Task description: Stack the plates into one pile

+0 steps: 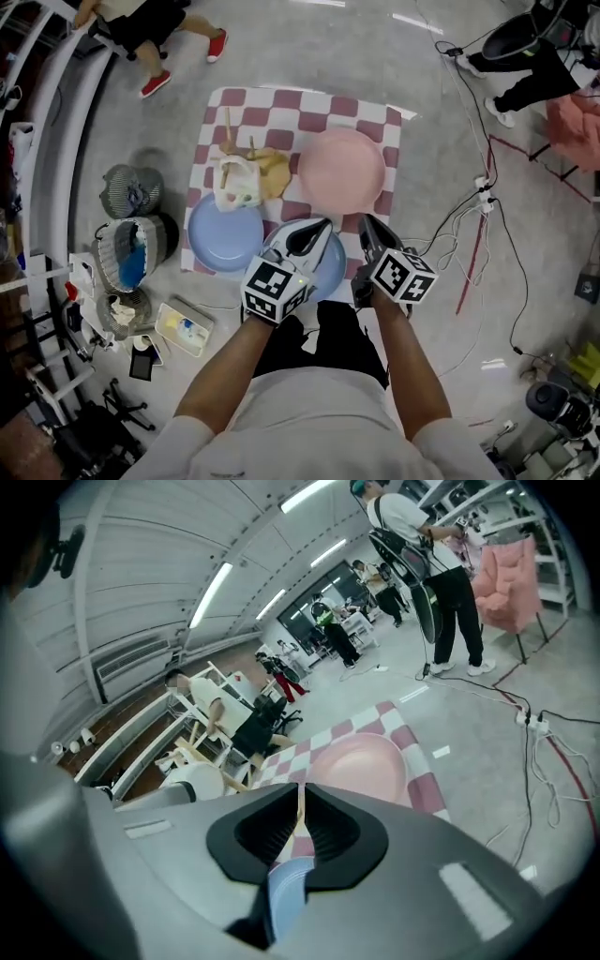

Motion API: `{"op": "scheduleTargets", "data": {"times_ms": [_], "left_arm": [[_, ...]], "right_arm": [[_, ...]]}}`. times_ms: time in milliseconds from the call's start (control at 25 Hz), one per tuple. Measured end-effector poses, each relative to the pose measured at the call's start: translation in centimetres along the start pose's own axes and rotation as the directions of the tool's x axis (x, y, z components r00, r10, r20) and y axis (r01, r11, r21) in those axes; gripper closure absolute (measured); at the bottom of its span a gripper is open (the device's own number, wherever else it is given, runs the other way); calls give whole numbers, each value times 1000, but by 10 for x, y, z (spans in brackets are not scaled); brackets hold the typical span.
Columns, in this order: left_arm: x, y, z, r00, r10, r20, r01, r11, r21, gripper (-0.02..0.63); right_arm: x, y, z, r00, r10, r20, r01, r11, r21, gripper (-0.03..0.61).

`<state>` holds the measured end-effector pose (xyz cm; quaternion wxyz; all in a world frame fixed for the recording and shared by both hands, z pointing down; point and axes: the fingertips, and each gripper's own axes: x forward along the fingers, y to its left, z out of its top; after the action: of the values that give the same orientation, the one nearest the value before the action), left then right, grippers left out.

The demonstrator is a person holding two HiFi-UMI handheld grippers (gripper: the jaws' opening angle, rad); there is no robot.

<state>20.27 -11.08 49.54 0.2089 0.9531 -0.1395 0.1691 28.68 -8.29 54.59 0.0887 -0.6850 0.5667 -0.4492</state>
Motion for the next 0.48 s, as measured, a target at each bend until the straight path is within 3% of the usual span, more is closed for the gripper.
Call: {"op": "scheduleTargets", "data": {"times_ms": [280, 480], "left_arm": [[36, 13, -45, 997, 26, -72, -30, 998, -54, 607], [55, 17, -73, 993, 26, -116, -36, 996, -83, 607]], "right_arm": [[33, -73, -36, 991, -96, -90, 107, 986, 125, 561], [59, -106, -52, 984, -113, -140, 142, 966, 214, 529]]}}
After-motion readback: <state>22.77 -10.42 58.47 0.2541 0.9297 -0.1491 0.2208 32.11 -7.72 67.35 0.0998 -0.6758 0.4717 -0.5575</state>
